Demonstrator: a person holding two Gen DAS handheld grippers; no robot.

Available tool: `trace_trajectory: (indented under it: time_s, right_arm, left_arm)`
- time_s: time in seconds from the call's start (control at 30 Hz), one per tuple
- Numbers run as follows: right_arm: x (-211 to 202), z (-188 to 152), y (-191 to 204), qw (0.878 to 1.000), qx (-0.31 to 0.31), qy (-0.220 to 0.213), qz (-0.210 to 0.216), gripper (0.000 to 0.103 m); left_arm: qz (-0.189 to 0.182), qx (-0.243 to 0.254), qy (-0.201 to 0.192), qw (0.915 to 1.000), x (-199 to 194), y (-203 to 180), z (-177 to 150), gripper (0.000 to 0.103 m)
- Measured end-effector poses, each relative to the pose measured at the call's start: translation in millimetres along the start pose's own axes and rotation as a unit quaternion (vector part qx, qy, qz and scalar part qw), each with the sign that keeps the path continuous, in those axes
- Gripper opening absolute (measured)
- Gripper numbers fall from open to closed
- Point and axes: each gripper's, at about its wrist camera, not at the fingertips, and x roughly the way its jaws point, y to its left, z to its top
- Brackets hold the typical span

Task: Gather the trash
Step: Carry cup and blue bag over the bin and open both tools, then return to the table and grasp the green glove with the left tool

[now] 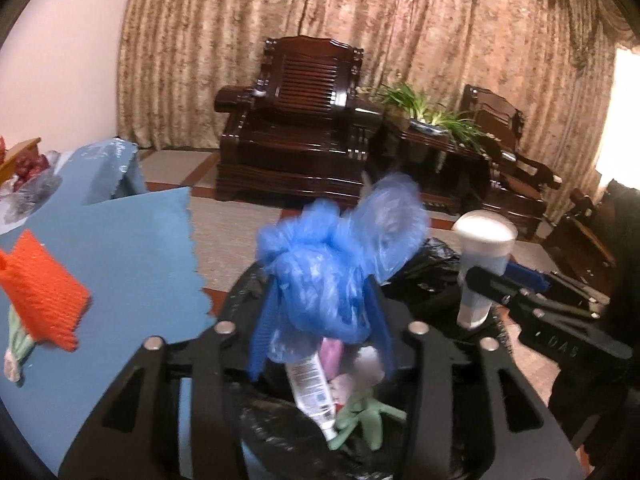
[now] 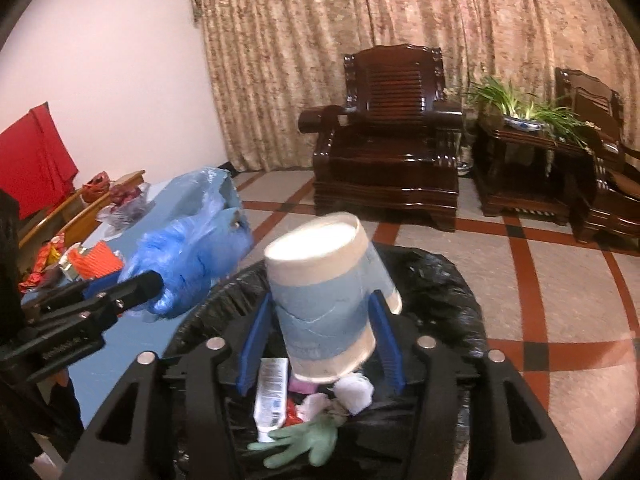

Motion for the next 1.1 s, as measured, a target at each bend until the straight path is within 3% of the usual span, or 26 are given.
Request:
trace_trajectory:
  time_s: [0.13, 0.2, 0.33, 0.57, 1.1]
  right_arm:
    - [-3.5, -2.4, -6.0, 1.000, 0.006, -0.001, -0.018, 0.074]
    - [-5.3, -3.6, -6.7, 1.000, 0.008, -0.002, -0.023, 0.092]
    - [-8.4, -4.4, -2.0, 1.000, 0.010, -0.003, -0.026, 0.097]
    - [-3.1, -1.6, 30.8, 1.000, -0.004, 0.006, -0.004, 0.097]
    - [44.0, -2.8, 172.2, 0.992, -0.068, 0.022, 0.108, 0.097]
  left_arm:
    - [0.005, 0.001, -0.009, 0.9999, -2.9, 0.9, -0.3, 0.065]
    - [0.016, -0.002, -0.013, 0.9998, -8.7, 9.0, -1.9, 0.074]
    - [0.057, -0.015, -0.025, 0.9979, -26.4, 29.7, -7.6, 0.092]
    - [0.112, -0.050, -0.027, 0.9920, -61.6, 73.0, -16.1, 0.093]
    - [0.223, -0.103, -0.033, 0.9689, -138.7, 176.6, -43.9, 0.093]
